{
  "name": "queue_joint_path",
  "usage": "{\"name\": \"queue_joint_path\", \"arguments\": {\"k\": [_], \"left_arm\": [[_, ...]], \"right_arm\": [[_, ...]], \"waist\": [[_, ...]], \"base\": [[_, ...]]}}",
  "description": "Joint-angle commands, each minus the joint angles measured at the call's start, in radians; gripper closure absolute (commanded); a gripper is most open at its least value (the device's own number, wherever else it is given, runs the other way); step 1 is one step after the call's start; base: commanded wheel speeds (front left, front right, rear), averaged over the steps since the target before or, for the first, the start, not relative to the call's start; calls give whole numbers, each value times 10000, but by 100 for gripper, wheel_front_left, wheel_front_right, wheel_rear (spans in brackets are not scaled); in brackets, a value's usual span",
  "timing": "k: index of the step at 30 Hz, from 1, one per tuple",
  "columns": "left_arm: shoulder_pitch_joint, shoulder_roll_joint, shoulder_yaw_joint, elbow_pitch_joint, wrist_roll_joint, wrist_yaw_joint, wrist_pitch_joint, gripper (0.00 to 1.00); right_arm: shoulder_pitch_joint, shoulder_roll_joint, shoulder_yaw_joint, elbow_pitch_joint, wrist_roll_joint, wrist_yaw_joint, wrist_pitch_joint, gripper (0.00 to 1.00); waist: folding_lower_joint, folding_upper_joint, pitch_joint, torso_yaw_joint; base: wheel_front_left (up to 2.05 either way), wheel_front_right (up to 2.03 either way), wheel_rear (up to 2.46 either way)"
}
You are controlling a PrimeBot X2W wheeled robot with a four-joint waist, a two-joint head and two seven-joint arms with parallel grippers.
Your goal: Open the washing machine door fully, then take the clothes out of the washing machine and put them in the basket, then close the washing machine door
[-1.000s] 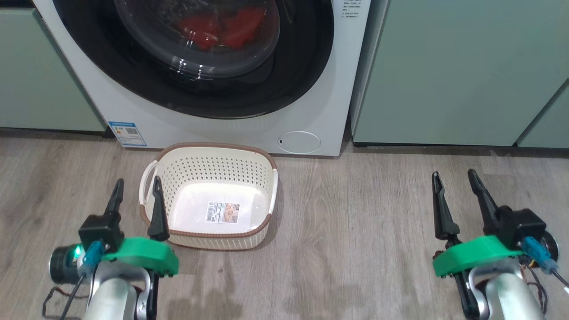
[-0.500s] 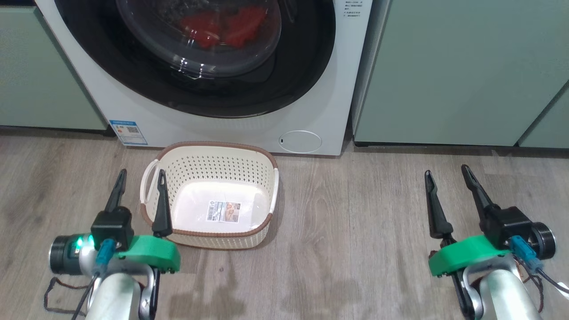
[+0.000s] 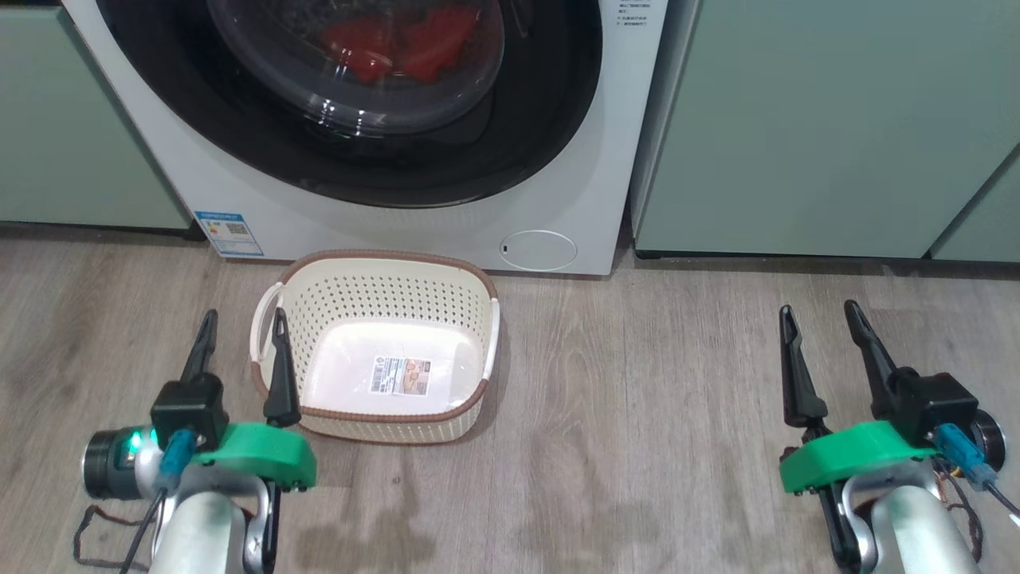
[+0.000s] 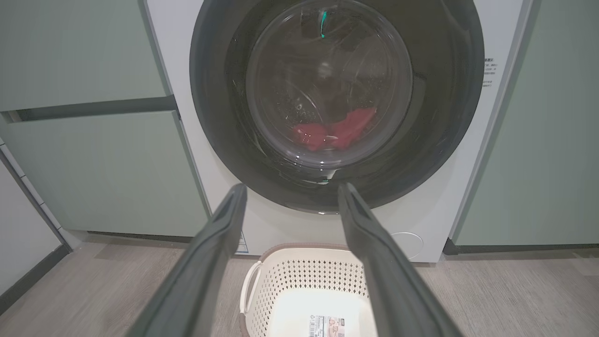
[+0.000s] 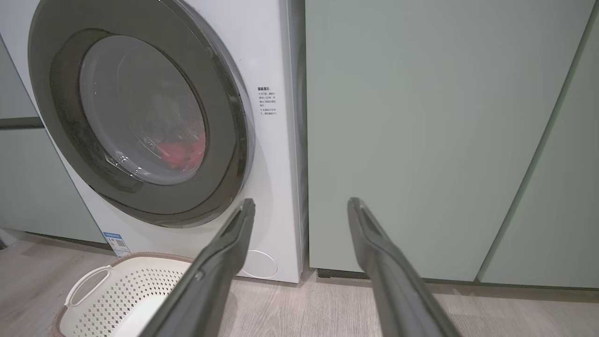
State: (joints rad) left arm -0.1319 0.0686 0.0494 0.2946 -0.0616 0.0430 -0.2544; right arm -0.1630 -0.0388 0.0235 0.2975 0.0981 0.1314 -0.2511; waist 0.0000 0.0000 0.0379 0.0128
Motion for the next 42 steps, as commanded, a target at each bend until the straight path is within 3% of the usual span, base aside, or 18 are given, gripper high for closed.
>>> {"name": "queue_joint_path", "arguments": {"k": [1, 11, 12, 14, 15, 27, 34, 39, 42], "left_arm": [[-543, 70, 364, -272, 103, -28, -74, 0], [-563, -25, 516, -223, 129, -124, -74, 0], [-564, -34, 525, -212, 126, -138, -74, 0], [-574, -60, 516, -183, 100, -179, -74, 0], [-593, -73, 494, -180, 94, -196, -74, 0], [-1022, -173, -48, -120, -89, -367, -74, 0], [-1315, -180, -560, -165, -545, -264, -74, 0], [-1589, -181, -941, -229, -838, -233, -74, 0], [-1725, -182, -1093, -243, -978, -162, -74, 0]], "right_arm": [[-337, -114, 193, -264, 51, -7, -107, 0], [-409, -114, 224, -172, 221, -7, -107, 0], [-435, -114, 219, -124, 289, -7, -107, 5], [-531, -114, 187, -26, 524, -7, -107, 92], [-599, -114, 171, 40, 726, -7, -107, 100], [-3220, -165, -190, 2504, 7226, -7, -107, 100], [-4922, -1726, 448, 3025, 11378, -7, 689, 100], [-6050, -2870, 338, 2942, 13559, -7, 2621, 100], [-6769, -3560, 511, 3026, 14028, -7, 3879, 100]], "waist": [[0, 0, 6, 7], [0, 0, 35, 61], [0, 0, 47, 72], [0, 0, 113, 107], [0, 0, 173, 132], [0, 0, 1366, 749], [0, 0, 2020, 1290], [0, 0, 2577, 1702], [0, 0, 2928, 1895]], "base": [[0, 0, 0], [0, 0, 0], [0, 0, 0], [0, 0, 0], [0, 0, 0], [0, 0, 0], [0, 0, 0], [0, 0, 0], [0, 0, 0]]}}
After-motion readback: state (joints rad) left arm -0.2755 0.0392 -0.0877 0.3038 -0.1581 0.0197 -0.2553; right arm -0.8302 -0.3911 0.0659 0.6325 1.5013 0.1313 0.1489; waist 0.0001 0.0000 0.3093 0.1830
